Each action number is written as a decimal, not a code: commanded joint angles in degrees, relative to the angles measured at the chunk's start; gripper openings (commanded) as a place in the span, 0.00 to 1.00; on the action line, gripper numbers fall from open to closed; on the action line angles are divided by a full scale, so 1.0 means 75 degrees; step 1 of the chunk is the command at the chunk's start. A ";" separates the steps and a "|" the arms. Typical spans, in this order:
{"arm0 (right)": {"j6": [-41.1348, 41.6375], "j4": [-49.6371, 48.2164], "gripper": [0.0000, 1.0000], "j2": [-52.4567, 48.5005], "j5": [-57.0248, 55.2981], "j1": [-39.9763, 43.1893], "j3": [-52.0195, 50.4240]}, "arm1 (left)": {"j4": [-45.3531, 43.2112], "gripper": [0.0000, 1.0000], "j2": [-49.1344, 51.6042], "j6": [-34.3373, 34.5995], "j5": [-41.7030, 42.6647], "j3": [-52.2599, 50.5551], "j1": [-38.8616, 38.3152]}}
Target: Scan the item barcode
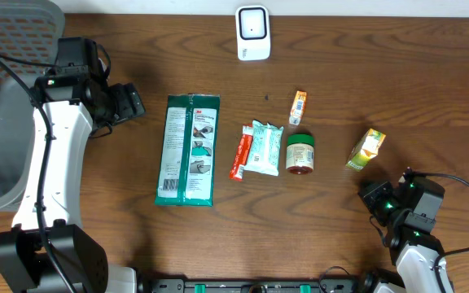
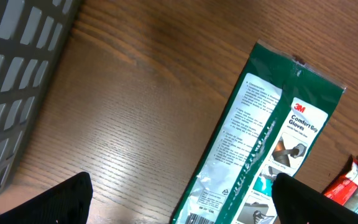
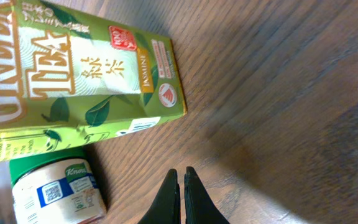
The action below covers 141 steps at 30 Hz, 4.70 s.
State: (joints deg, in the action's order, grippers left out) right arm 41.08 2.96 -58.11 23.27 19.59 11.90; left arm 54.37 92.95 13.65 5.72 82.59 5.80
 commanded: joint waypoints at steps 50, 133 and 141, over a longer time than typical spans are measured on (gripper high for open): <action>0.0472 -0.2661 0.01 -0.1955 -0.1428 0.0032 -0.0047 | 0.0026 0.92 0.0038 -0.0047 0.0012 0.0020 0.0032; 0.3410 -0.3544 0.01 -0.1955 -0.2704 -0.2532 -0.0047 | 0.0023 0.92 0.0038 -0.0047 0.0012 0.0020 0.0032; 0.3789 -0.3864 0.01 -0.1955 -0.2984 -0.3060 -0.0047 | 0.0026 0.93 0.0038 -0.0047 0.0012 0.0020 0.0032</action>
State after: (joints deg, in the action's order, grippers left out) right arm 67.42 -24.95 -72.38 2.96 -1.85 11.79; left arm 54.37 92.95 13.65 5.72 82.59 5.80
